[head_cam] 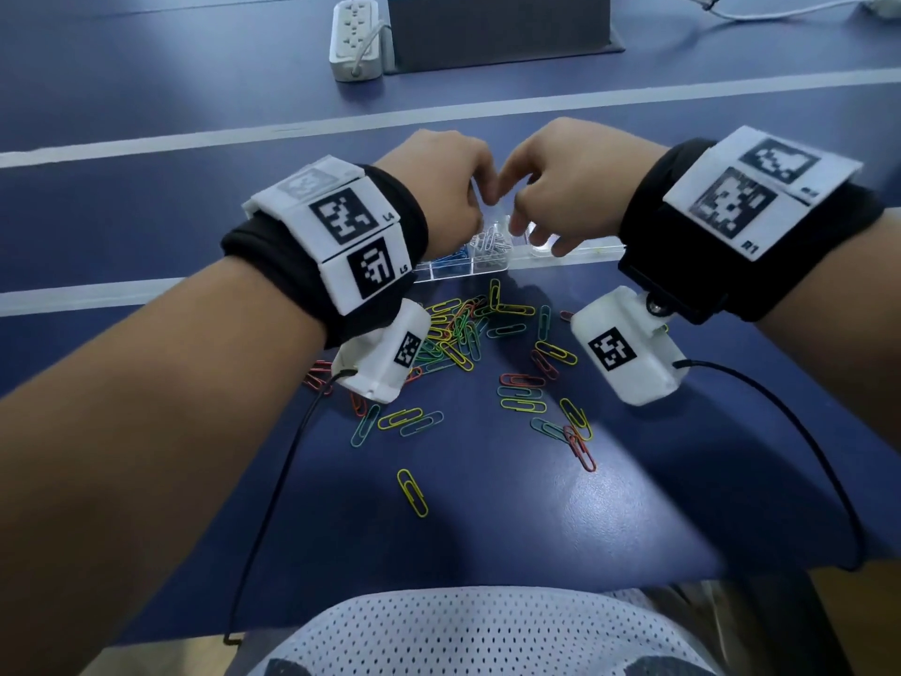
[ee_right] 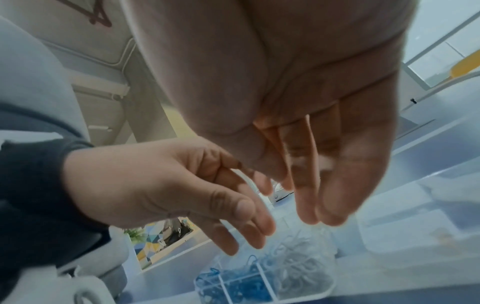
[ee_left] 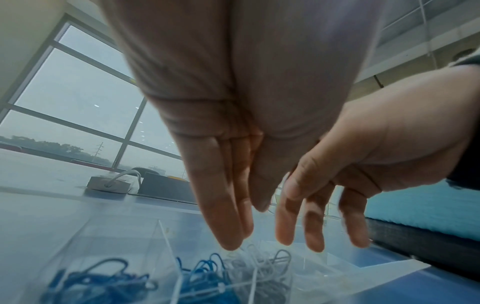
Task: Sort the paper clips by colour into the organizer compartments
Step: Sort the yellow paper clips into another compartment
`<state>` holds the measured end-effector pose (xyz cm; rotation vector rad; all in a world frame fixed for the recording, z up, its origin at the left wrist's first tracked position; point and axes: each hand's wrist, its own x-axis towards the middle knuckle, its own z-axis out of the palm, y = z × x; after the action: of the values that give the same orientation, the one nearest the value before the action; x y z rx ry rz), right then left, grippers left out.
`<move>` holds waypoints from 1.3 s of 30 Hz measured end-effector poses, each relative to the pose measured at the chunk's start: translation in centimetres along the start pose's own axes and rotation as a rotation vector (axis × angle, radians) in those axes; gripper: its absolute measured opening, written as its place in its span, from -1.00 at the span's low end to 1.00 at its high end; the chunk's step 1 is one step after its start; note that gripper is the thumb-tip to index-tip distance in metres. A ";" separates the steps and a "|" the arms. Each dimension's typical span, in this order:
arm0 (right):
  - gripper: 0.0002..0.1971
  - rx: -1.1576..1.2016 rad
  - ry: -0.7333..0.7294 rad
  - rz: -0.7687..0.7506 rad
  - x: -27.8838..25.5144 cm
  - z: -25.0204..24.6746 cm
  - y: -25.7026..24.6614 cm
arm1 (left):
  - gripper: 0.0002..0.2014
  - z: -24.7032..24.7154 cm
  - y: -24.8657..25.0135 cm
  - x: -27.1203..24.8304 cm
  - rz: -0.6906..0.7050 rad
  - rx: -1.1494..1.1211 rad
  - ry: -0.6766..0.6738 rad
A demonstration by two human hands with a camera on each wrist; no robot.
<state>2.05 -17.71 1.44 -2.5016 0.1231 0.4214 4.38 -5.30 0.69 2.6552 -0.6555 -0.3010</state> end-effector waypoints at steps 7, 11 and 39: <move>-0.54 -0.325 -0.011 -0.114 -0.1 1.0 0.9 | -0.74 0.2 -0.8 -0.9 0.028 -0.019 -0.001; -0.60 -0.269 0.061 -0.179 -0.9 0.3 1.4 | -0.80 -0.4 -1.4 -2.3 0.073 -0.037 0.057; -0.75 -0.584 -0.046 -0.332 -1.0 3.5 1.5 | -0.87 1.7 -3.3 -3.7 0.054 0.317 -0.199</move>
<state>-0.10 -16.95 -1.75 -2.9983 -0.4963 0.4166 1.94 -1.37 -1.80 2.9255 -0.9018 -0.4869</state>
